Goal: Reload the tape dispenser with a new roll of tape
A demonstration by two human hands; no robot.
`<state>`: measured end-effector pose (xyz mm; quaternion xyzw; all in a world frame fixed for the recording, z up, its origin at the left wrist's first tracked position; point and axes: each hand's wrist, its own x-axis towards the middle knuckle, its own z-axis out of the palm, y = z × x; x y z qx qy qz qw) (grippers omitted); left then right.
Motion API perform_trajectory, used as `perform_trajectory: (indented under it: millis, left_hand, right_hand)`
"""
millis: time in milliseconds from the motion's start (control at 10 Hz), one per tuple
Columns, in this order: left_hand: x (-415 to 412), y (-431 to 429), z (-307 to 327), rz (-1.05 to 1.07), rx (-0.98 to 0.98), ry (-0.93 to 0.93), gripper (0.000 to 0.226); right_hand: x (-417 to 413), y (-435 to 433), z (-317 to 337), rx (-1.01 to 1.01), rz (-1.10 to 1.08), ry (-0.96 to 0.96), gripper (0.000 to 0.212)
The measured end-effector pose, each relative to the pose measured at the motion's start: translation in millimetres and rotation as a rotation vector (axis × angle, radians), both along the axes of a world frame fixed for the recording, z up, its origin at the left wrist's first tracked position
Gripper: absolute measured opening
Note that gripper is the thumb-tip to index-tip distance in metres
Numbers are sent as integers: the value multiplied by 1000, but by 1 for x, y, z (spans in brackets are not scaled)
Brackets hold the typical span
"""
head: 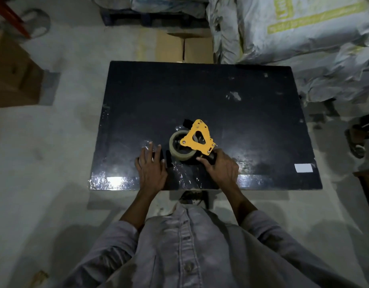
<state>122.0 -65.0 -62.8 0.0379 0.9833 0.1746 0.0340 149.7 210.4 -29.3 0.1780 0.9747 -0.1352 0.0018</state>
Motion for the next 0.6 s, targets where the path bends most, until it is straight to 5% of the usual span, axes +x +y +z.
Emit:
perform_trajectory:
  millis: [400,600]
  left_hand:
    - [-24,9,-5,-35,-33,-60,62]
    - [-38,15,12,-96,0,-7,66]
  right_hand:
    - [-25,5,-10,-128,135,-169,88]
    - [-32,12,14,-195,147,-126,114]
